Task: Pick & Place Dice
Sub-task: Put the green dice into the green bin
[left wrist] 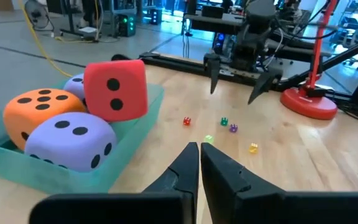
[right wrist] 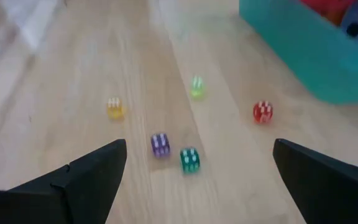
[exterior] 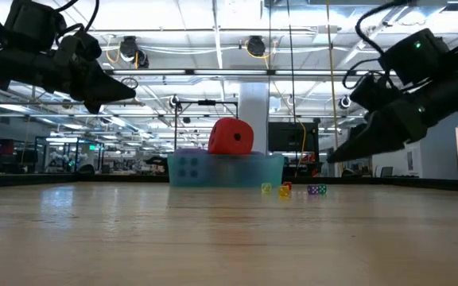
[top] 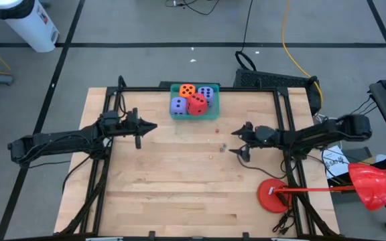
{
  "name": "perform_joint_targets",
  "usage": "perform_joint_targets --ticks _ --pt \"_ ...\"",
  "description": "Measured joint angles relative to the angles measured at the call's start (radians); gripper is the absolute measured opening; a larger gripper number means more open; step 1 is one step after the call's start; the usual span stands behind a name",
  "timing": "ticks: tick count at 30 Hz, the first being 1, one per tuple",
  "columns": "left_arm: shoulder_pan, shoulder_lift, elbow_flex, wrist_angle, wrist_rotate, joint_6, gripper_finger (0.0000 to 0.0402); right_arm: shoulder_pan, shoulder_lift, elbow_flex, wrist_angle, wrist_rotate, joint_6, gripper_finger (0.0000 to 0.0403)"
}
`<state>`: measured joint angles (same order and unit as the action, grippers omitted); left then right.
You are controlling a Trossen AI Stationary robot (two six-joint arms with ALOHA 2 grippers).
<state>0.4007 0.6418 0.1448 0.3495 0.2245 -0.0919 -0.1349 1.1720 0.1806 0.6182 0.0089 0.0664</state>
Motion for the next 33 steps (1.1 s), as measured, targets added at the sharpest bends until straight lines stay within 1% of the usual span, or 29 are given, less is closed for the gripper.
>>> perform_joint_targets --ticks 4,10,16,18,23,26,29,33 --pt "0.000 0.000 0.000 0.000 0.011 -0.002 0.0026 0.011 0.082 0.000 0.019 0.041 -0.002 0.0394" --pt "-0.001 0.000 0.000 0.004 0.011 -0.039 0.0026 0.055 0.196 0.000 0.149 0.041 -0.073 0.0393" --pt "-0.004 0.000 0.000 0.004 0.012 -0.067 0.0026 0.074 0.274 0.000 0.213 0.042 -0.107 0.0387" --pt "-0.004 0.000 0.000 0.004 0.012 -0.069 0.0026 0.074 0.294 0.000 0.238 0.042 -0.106 0.0368" --pt "-0.004 0.000 0.000 0.004 0.012 -0.069 0.0026 0.074 0.316 0.000 0.269 0.040 -0.106 0.0279" --pt "-0.004 0.000 0.000 0.004 0.012 -0.069 0.0026 0.074 0.316 0.000 0.272 0.036 -0.103 0.0236" --pt "-0.004 0.000 0.000 0.004 0.013 -0.069 0.0026 0.074 0.316 0.000 0.290 0.015 -0.103 0.0212" --pt "-0.004 0.000 0.000 0.004 0.013 -0.069 0.0026 0.074 0.315 0.019 0.299 0.022 -0.084 0.0209"
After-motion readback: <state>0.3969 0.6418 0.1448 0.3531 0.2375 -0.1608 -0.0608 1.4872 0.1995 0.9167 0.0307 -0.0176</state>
